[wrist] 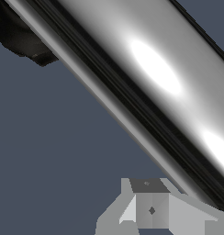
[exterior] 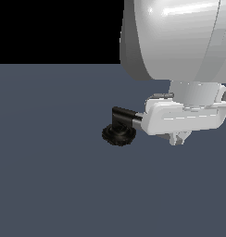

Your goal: Turn on the faucet by rotating a designated handle.

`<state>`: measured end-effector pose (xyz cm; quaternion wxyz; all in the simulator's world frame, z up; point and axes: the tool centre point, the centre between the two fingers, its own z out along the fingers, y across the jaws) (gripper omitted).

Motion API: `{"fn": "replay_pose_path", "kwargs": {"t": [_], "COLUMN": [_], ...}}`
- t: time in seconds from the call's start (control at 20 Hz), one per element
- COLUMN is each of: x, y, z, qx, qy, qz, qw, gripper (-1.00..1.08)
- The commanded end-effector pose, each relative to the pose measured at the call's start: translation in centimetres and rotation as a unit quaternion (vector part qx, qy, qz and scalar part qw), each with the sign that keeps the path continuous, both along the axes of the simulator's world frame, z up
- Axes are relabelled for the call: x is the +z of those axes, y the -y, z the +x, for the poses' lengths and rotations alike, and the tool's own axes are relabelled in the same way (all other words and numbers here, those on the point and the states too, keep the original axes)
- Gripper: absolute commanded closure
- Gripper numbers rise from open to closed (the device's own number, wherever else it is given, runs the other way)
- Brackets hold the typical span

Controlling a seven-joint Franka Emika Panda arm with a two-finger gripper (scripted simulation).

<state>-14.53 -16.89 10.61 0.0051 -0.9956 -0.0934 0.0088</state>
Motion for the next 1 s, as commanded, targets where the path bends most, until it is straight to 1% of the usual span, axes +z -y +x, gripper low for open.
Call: {"fn": "replay_pose_path", "kwargs": {"t": [0.0,0.95], "x": [0.0,0.2], "y": [-0.2,3.4], "z": [1.5,7.2], "qx": [0.01,0.007], "qy": [0.004,0.006], "qz": [-0.002,-0.003], "qw": [0.9999,0.9999], "gripper": [1.08,1.08]}}
